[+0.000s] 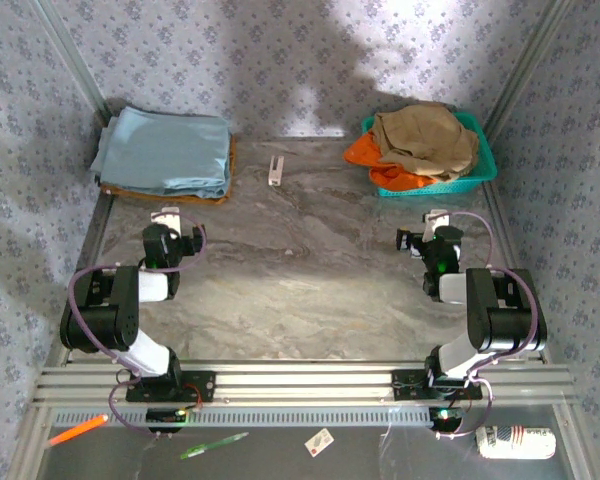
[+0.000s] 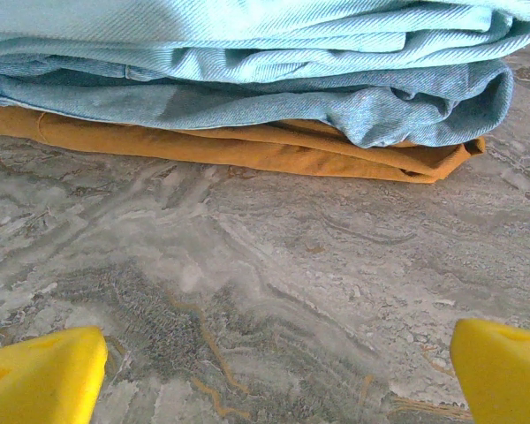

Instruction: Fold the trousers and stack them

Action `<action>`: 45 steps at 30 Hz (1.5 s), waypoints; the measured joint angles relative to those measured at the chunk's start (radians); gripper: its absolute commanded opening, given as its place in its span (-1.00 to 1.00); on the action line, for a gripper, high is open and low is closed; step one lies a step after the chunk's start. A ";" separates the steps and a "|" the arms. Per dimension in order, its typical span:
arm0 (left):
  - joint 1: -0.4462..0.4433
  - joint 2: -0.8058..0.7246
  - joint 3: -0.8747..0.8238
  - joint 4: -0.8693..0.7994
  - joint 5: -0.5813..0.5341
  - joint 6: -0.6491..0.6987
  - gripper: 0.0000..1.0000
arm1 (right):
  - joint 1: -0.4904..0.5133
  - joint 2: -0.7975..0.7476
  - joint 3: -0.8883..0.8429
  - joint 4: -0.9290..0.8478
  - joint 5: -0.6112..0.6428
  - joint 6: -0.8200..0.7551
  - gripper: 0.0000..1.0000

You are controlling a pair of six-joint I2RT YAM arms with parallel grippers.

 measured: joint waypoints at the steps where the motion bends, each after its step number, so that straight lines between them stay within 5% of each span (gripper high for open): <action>1: 0.000 0.000 0.000 0.000 0.000 0.000 0.99 | -0.001 0.000 0.000 0.000 0.000 0.000 0.99; 7: 0.000 -0.083 0.001 -0.109 -0.103 -0.045 0.99 | 0.029 -0.033 0.011 -0.064 0.043 -0.001 0.99; 18: 0.001 -0.549 0.352 -0.739 -0.116 -0.318 0.99 | 0.236 -0.450 0.411 -0.715 0.245 0.136 0.99; 22: 0.004 -0.626 0.543 -1.032 -0.123 -0.538 0.99 | 0.173 -0.526 0.617 -0.970 0.249 0.368 0.99; 26: 0.010 -0.800 0.517 -1.176 -0.107 -0.700 0.99 | 0.029 -0.575 0.632 -1.095 0.170 0.507 0.99; 32: 0.016 -1.022 0.290 -1.256 0.072 -0.779 0.96 | 0.010 -0.415 0.714 -1.258 0.114 0.535 0.99; 39: 0.014 -1.034 0.217 -1.336 0.303 -0.777 0.89 | -0.066 -0.090 0.967 -1.287 0.045 0.584 0.99; 45: 0.000 -1.052 0.213 -1.377 0.385 -0.774 0.89 | -0.132 0.237 1.217 -1.294 -0.058 0.684 0.98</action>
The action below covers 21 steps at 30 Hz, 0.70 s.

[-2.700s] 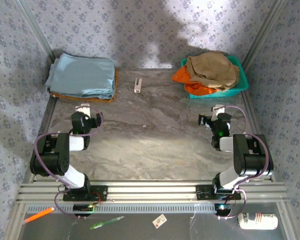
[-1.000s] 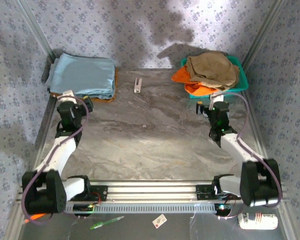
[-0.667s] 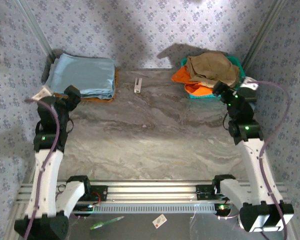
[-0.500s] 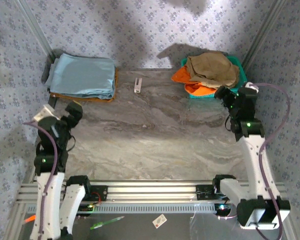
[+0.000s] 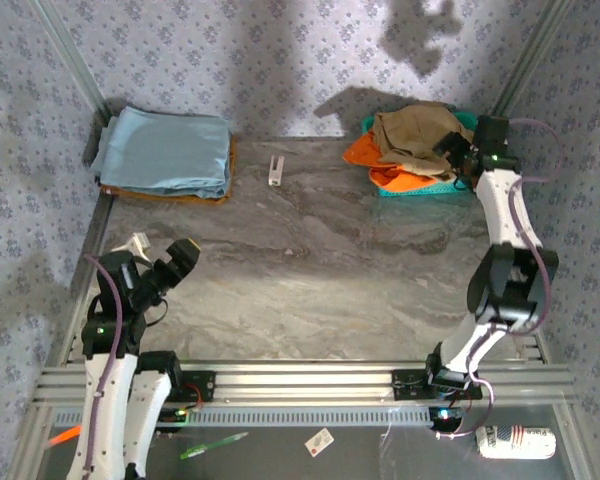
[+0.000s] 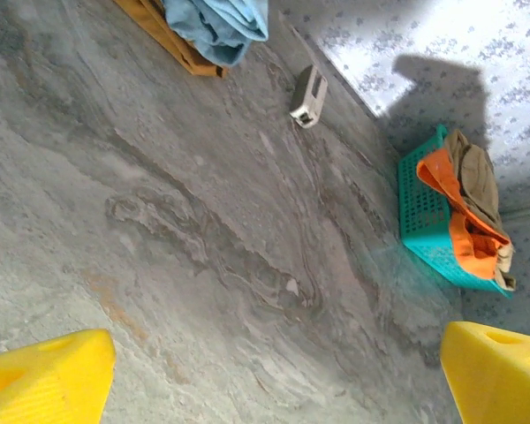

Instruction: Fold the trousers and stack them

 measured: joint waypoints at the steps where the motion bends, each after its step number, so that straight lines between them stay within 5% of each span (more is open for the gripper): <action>1: 0.000 -0.005 0.000 -0.006 0.006 0.000 0.89 | -0.003 0.041 0.031 -0.004 -0.014 0.016 0.95; 9: -0.008 -0.043 -0.014 -0.031 0.016 -0.001 0.89 | -0.010 0.243 0.143 -0.040 -0.087 0.128 0.52; 10: -0.010 -0.044 -0.017 -0.032 0.016 -0.001 0.89 | -0.010 0.250 0.145 -0.042 -0.090 0.138 0.38; 12: -0.011 -0.044 -0.022 -0.033 0.016 -0.002 0.89 | -0.016 0.262 0.153 -0.048 -0.096 0.154 -0.23; 16: -0.011 -0.039 -0.022 -0.031 0.016 -0.002 0.89 | -0.030 0.264 0.164 -0.046 -0.117 0.171 -0.96; 21: -0.012 -0.003 -0.022 -0.025 0.016 -0.002 0.86 | -0.029 0.262 0.172 -0.045 -0.127 0.169 -1.00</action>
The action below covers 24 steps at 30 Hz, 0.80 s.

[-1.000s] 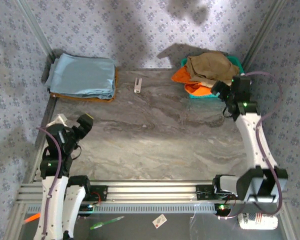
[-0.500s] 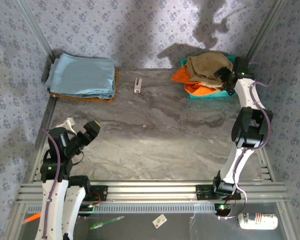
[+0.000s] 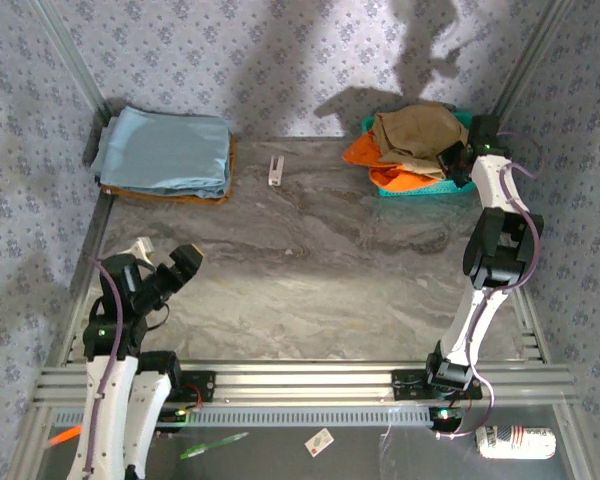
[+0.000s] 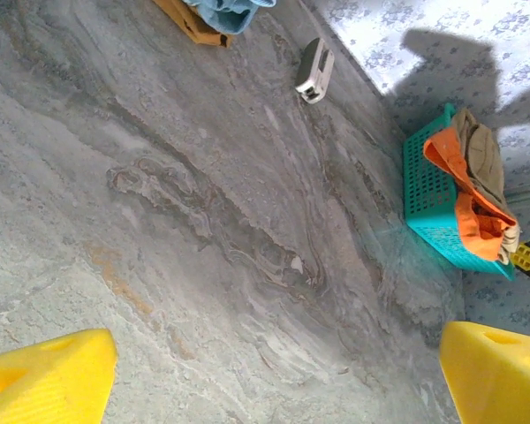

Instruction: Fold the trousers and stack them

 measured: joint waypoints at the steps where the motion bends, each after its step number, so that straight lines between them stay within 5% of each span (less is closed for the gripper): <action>1: 0.000 0.010 0.000 0.002 0.000 0.000 0.85 | 0.001 -0.001 0.002 -0.001 0.000 -0.002 -1.00; 15: -0.055 0.142 0.097 0.051 0.005 0.000 0.79 | 0.129 -0.091 0.347 -0.092 0.058 -0.102 -1.00; 24: -0.080 0.149 0.098 0.057 0.004 0.001 0.77 | 0.197 -0.212 0.425 -0.119 0.073 -0.179 -1.00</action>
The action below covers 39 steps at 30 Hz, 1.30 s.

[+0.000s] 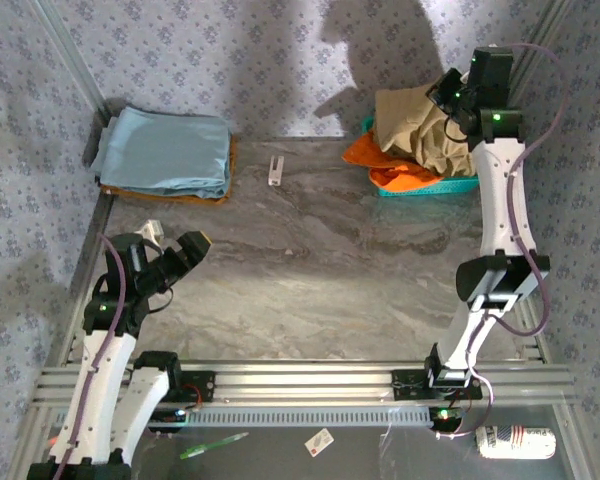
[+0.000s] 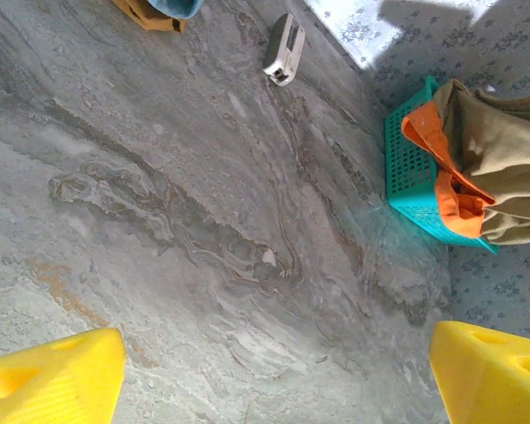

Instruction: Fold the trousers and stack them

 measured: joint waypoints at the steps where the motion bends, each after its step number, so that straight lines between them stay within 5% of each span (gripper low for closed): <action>1: -0.003 0.000 0.000 0.000 0.000 0.000 0.76 | 0.011 -0.017 0.000 -0.001 0.003 -0.010 -1.00; 7: -0.011 0.000 0.000 0.021 -0.003 0.000 0.74 | 0.156 -0.166 -0.001 -0.006 0.045 -0.113 -1.00; 16: -0.019 -0.009 -0.016 0.043 -0.004 0.000 0.76 | 0.557 -0.556 -0.174 0.111 0.100 -0.344 -1.00; 18: -0.019 -0.018 -0.024 0.044 -0.008 0.000 0.81 | 0.630 -0.620 -0.251 0.136 0.106 -0.358 -0.57; 20: -0.019 -0.030 -0.025 0.042 -0.016 -0.001 0.85 | 0.690 -0.660 -0.348 0.171 0.114 -0.358 -0.51; 23: -0.019 -0.056 -0.025 0.025 -0.052 -0.002 0.91 | 0.755 -0.653 -0.511 0.207 0.108 -0.327 0.21; 24: -0.019 -0.066 -0.025 0.013 -0.067 -0.001 0.92 | 0.768 -0.631 -0.561 0.207 0.098 -0.314 0.24; 33: -0.072 0.018 0.098 -0.096 -0.116 0.042 0.79 | 0.725 -0.518 -0.799 0.076 0.087 -0.230 0.46; 35: -0.171 0.067 0.119 -0.121 -0.156 0.061 0.78 | 0.666 -0.570 -0.831 0.065 0.103 -0.212 0.47; 39: -0.529 0.199 0.148 -0.178 -0.309 0.076 0.83 | 0.518 -0.679 -0.948 0.059 0.125 -0.167 0.50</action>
